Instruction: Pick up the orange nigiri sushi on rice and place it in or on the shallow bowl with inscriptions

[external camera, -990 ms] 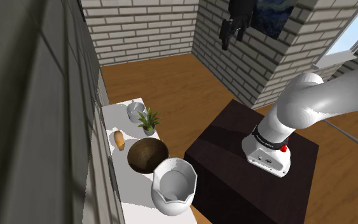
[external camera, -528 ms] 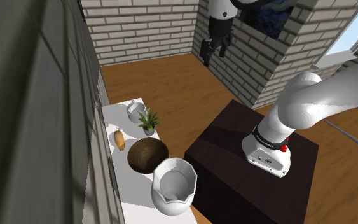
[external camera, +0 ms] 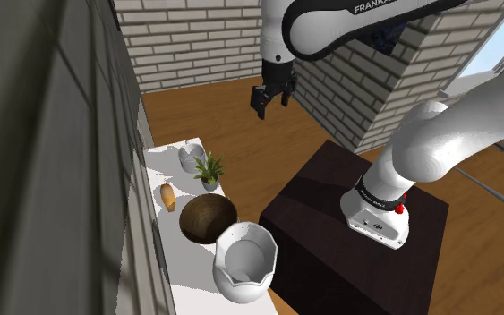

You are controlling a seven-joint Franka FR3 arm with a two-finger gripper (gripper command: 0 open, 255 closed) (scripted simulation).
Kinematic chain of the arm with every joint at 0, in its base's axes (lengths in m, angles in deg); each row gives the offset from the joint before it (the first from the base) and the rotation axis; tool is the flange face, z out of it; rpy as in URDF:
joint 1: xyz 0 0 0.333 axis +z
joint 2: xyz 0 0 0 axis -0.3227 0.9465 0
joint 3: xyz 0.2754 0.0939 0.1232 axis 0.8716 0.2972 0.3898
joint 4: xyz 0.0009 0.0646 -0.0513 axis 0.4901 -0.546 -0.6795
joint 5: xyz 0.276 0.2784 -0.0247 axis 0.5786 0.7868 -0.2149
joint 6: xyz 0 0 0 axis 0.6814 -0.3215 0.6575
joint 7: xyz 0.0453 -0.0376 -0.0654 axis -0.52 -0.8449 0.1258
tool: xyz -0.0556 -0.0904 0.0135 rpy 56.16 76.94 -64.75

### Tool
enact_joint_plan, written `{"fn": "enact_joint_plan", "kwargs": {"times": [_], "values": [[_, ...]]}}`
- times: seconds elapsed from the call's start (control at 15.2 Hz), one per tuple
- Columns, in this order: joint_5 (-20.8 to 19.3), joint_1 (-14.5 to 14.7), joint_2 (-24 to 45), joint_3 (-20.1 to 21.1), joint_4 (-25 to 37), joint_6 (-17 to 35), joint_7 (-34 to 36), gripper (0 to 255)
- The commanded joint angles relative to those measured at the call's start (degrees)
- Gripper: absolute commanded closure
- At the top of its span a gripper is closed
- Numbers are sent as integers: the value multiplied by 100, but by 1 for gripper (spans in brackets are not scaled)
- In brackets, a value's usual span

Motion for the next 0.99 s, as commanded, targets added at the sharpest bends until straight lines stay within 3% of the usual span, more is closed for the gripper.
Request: {"fn": "enact_joint_plan", "kwargs": {"times": [0.0, 0.46, 0.92], "values": [[53, 42, 359, 171, 28, 359, 248, 0], [-107, 91, 1820, 688, 428, 1471, 1137, 0], [-808, 229, 3444, 947, 1229, 2263, 2232, 0]]}}
